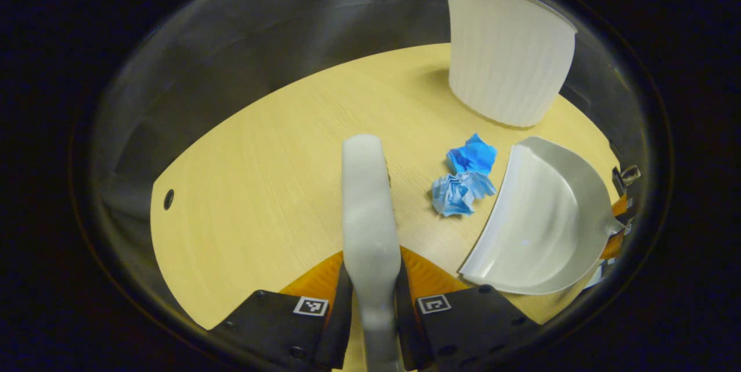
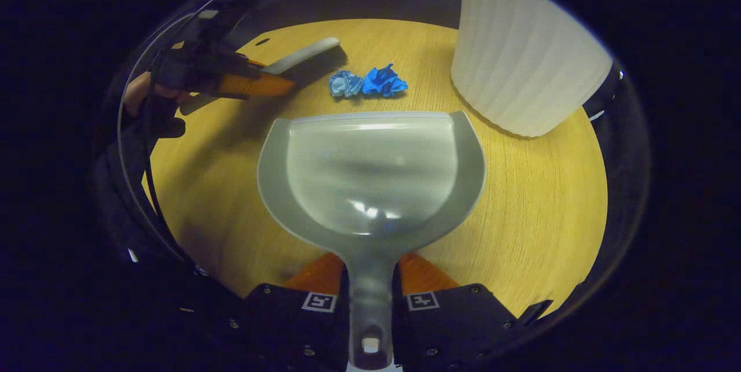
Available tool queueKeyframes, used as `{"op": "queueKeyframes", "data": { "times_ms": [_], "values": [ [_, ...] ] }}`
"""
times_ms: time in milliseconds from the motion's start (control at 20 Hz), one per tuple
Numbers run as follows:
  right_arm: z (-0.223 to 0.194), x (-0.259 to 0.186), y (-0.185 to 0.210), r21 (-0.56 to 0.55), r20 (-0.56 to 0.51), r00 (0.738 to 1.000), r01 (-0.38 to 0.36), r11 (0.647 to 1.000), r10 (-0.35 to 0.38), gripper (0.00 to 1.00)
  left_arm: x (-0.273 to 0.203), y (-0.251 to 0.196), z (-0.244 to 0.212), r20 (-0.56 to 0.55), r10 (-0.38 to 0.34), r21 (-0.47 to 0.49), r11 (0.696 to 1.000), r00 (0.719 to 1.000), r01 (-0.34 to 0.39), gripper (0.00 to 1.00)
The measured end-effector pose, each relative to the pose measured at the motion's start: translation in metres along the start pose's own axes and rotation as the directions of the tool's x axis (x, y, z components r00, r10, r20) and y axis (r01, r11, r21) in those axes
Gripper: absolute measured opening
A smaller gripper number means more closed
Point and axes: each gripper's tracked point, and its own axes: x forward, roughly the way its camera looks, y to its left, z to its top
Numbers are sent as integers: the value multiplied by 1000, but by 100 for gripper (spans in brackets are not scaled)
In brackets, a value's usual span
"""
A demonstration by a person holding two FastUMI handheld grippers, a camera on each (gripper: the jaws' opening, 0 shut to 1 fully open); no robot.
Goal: Pick up the small broom and dustpan from the desktop, sweep the trash into the dustpan with the broom, and then empty the trash into the garbage bin.
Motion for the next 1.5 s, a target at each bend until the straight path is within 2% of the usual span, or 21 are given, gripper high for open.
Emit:
{"op": "queueKeyframes", "data": {
  "times_ms": [100, 250, 450, 700, 950, 1150, 1450, 1500],
  "values": [
    [2, 0, -2, -8, -4, 1000, -6, 1000, 6, 29, 7, -6, 10, -1, -26, 57, 998, 1000, 26, 39],
    [3, 2, -4, -19, -16, 1000, -10, 1000, 9, 29, 16, -23, 26, 1, -86, 126, 988, 996, 85, 44],
    [8, -2, -1, -24, -16, 1000, -15, 1000, 14, 29, 21, -44, 35, -18, -172, 230, 958, 985, 171, 42],
    [11, -5, 1, -33, -8, 1000, -14, 999, 13, 29, 11, -73, 40, -41, -256, 277, 926, 966, 257, 44],
    [25, -9, 0, -37, 3, 1000, -20, 999, 20, 29, -3, -104, 34, -59, -323, 257, 909, 945, 327, 44],
    [41, 1, 0, -36, 8, 1000, -23, 999, 24, 29, -15, -116, 26, -71, -349, 212, 910, 934, 356, 44],
    [56, 9, -7, -32, 17, 999, -28, 999, 29, 29, -25, -124, 22, -55, -340, 158, 926, 939, 344, 44],
    [54, 11, -10, -32, 17, 1000, -26, 999, 26, 29, -25, -122, 23, -45, -326, 149, 932, 944, 329, 40]
  ]
}}
